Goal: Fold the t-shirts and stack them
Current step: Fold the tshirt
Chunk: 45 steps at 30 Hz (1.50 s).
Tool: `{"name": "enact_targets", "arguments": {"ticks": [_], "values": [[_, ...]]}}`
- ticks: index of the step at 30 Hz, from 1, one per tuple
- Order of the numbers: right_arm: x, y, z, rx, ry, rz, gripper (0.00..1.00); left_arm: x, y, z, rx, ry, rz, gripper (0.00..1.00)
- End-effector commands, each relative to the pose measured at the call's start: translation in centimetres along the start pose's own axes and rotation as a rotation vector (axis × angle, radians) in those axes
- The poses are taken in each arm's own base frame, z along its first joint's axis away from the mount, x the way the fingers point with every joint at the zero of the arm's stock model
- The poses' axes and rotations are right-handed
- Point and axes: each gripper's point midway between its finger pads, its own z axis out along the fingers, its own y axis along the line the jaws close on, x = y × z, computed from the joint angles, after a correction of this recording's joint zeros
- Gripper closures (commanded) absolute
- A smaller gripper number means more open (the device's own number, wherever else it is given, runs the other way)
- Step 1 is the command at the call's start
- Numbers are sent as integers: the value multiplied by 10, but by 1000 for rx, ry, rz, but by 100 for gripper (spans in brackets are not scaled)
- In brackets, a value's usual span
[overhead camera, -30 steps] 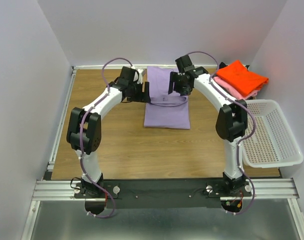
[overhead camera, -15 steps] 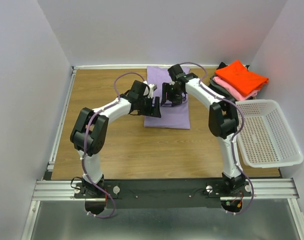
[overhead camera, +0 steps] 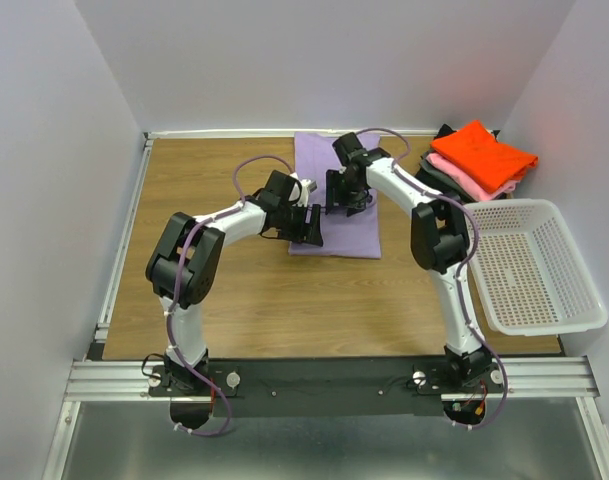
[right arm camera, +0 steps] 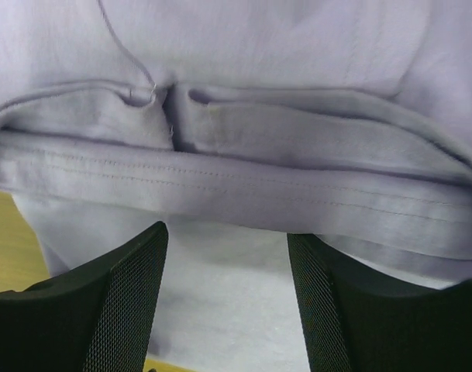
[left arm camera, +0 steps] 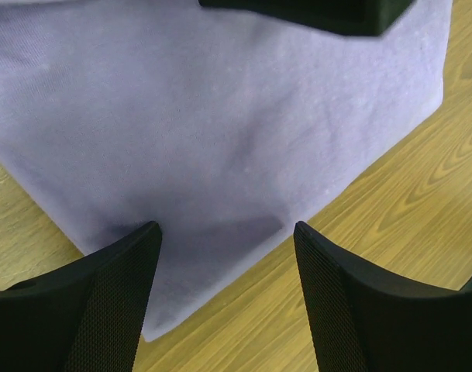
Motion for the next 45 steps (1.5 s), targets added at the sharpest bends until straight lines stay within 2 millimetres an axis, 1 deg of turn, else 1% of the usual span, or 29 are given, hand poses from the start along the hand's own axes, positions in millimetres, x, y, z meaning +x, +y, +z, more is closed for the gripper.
{"name": "enact_targets", "arguments": {"ticks": [1, 2, 4, 5, 7, 8, 9, 11, 14, 15, 17, 18, 22, 23, 25, 26, 28, 29, 32, 33, 36, 39, 45], "values": [[-28, -22, 3, 105, -76, 8, 30, 19, 6, 7, 2, 50, 19, 22], [-36, -30, 3, 120, -93, 28, 30, 21, 8, 7, -2, 53, 20, 22], [-48, -35, 4, 122, -115, 48, 30, 25, 10, 7, -5, 62, 23, 22], [-61, -41, 5, 119, -138, 72, 30, 28, 10, 7, -5, 67, 23, 23], [-75, -43, 3, 111, -169, 90, 29, 29, 11, 7, -8, 72, 25, 22], [-85, -47, 1, 105, -189, 112, 29, 30, 11, 7, -6, 73, 27, 23], [-97, -43, -2, 85, -217, 120, 29, 31, 11, 8, -7, 75, 30, 23], [-113, -44, -12, 56, -255, 154, 29, 28, 10, 7, -6, 68, 36, 23], [-122, -42, -26, 28, -280, 169, 29, 23, 8, 5, -6, 65, 43, 23], [-123, -41, -33, 23, -288, 162, 28, 19, 7, 4, -7, 58, 48, 23], [-120, -40, -41, 19, -286, 139, 28, 14, 6, 3, -8, 50, 50, 23], [-114, -42, -48, 24, -280, 122, 28, 13, 6, 3, -8, 51, 51, 23], [-95, -32, -59, -47, -228, 68, 28, 7, 5, 0, -17, 38, 59, 23], [-85, -29, -62, -59, -206, 53, 28, 6, 4, -1, -18, 37, 61, 23], [-72, -18, -65, -100, -173, 24, 28, 2, 3, -2, -13, 27, 67, 23], [-60, -9, -65, -120, -146, -4, 28, 0, 2, -2, -13, 24, 69, 23], [-49, 0, -64, -144, -120, -27, 28, -1, 1, -1, -7, 26, 70, 23], [-36, 7, -58, -161, -85, -42, 28, 0, 2, 1, -7, 31, 66, 23], [-18, 17, -47, -169, -37, -58, 28, -1, 1, 1, -4, 31, 66, 22], [-11, 17, -39, -173, -8, -56, 28, -1, 1, 2, -5, 31, 66, 23], [2, 22, -24, -174, 36, -62, 28, -3, 1, 1, -7, 25, 69, 23], [8, 23, -14, -163, 54, -66, 28, -5, 2, 0, -12, 22, 70, 23], [3, 13, 6, -108, 47, -66, 28, -4, 2, 0, -13, 26, 70, 23]]}}
